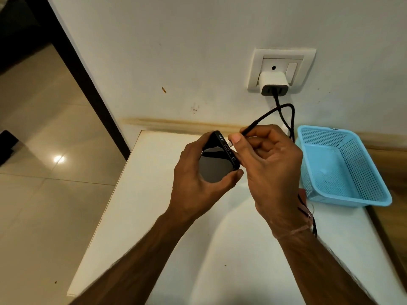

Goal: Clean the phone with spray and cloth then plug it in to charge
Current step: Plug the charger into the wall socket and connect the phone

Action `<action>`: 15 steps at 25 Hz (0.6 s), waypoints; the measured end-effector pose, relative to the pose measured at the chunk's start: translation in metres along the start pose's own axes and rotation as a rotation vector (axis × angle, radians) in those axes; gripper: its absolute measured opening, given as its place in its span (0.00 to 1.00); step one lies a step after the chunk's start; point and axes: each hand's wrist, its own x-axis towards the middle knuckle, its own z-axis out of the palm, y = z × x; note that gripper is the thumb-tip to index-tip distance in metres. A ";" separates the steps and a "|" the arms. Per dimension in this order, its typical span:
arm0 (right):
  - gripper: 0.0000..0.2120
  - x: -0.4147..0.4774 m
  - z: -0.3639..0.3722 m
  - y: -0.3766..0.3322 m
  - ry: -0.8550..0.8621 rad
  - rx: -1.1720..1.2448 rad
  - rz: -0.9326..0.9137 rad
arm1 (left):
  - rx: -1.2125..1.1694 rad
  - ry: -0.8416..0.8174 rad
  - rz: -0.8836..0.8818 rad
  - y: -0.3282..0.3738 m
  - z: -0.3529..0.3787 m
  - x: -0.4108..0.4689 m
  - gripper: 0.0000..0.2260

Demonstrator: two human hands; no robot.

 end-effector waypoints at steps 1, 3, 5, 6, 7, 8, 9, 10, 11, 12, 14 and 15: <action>0.07 0.000 -0.001 -0.001 -0.009 -0.025 -0.014 | -0.001 0.003 0.002 0.000 0.000 0.000 0.40; 0.06 0.000 -0.002 -0.001 -0.023 -0.044 -0.034 | -0.001 0.008 0.000 0.001 0.001 0.000 0.40; 0.06 0.001 -0.003 0.000 -0.032 -0.062 -0.045 | 0.005 0.011 0.001 0.003 0.002 0.000 0.40; 0.05 0.001 -0.003 0.000 -0.036 -0.067 -0.052 | 0.005 0.010 0.001 0.003 0.002 0.000 0.40; 0.05 0.002 -0.003 0.000 -0.039 -0.067 -0.059 | 0.004 0.011 0.001 0.003 0.003 0.001 0.40; 0.05 0.002 -0.003 0.000 -0.042 -0.063 -0.064 | 0.003 0.012 0.003 0.003 0.002 0.001 0.40; 0.05 0.002 -0.003 0.000 -0.044 -0.061 -0.068 | 0.003 0.015 0.005 0.003 0.002 0.000 0.40; 0.05 0.002 -0.003 0.000 -0.046 -0.063 -0.071 | 0.006 0.017 0.006 0.003 0.002 0.000 0.39; 0.05 0.002 -0.003 0.000 -0.046 -0.067 -0.076 | 0.010 0.020 0.008 0.003 0.002 0.000 0.39; 0.05 0.002 -0.003 0.001 -0.045 -0.073 -0.080 | 0.015 0.023 0.011 0.003 0.003 0.000 0.40; 0.05 0.003 -0.004 0.002 -0.046 -0.089 -0.090 | 0.020 0.025 0.011 0.004 0.004 0.000 0.40; 0.05 0.003 -0.004 0.002 -0.049 -0.102 -0.095 | 0.019 0.027 0.009 0.005 0.005 0.000 0.40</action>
